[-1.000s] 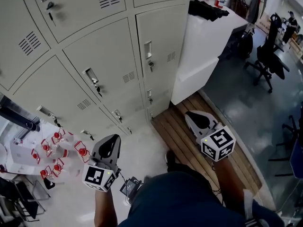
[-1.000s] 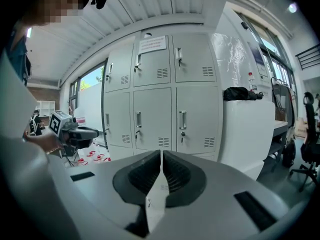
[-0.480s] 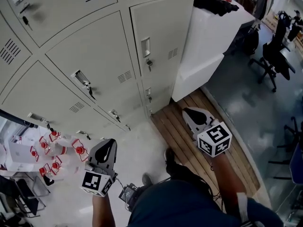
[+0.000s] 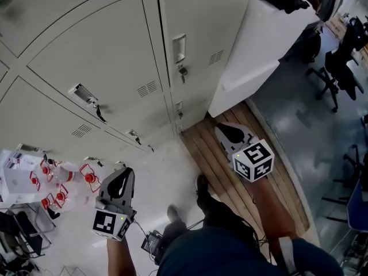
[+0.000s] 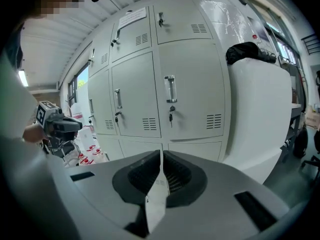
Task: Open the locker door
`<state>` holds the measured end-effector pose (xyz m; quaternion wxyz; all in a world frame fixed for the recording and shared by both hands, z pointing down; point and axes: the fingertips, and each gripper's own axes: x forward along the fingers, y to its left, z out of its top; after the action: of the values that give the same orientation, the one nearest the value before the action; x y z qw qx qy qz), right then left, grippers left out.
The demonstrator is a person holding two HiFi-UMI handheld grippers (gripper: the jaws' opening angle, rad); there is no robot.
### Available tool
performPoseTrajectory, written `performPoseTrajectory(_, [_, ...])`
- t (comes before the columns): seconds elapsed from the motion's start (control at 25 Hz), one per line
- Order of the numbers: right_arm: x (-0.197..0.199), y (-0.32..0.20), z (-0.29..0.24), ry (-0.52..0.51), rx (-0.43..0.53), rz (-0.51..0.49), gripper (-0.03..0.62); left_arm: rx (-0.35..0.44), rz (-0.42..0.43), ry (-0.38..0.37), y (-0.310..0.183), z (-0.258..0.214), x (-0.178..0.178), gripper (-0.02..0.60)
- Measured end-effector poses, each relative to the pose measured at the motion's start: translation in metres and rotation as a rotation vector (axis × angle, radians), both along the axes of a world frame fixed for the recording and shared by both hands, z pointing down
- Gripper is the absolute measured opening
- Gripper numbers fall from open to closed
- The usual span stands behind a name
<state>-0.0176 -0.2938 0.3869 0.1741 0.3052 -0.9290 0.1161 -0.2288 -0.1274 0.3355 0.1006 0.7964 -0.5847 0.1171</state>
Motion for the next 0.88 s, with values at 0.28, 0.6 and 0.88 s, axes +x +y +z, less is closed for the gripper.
performPoseTrajectory(0.28, [-0.023, -0.038, 0.045, 0.026, -0.036, -0.044, 0.038, -0.032, -0.027, -0.013, -0.022, 0.028, -0.012, 0.026])
performPoseTrajectory(0.6, [-0.046, -0.072, 0.101, 0.057, -0.074, -0.084, 0.038, -0.083, -0.056, -0.005, -0.038, 0.066, -0.020, 0.026])
performPoseTrajectory(0.88, [-0.061, -0.100, 0.150, 0.084, -0.108, -0.101, 0.039, -0.125, -0.061, -0.001, -0.050, 0.099, -0.025, 0.026])
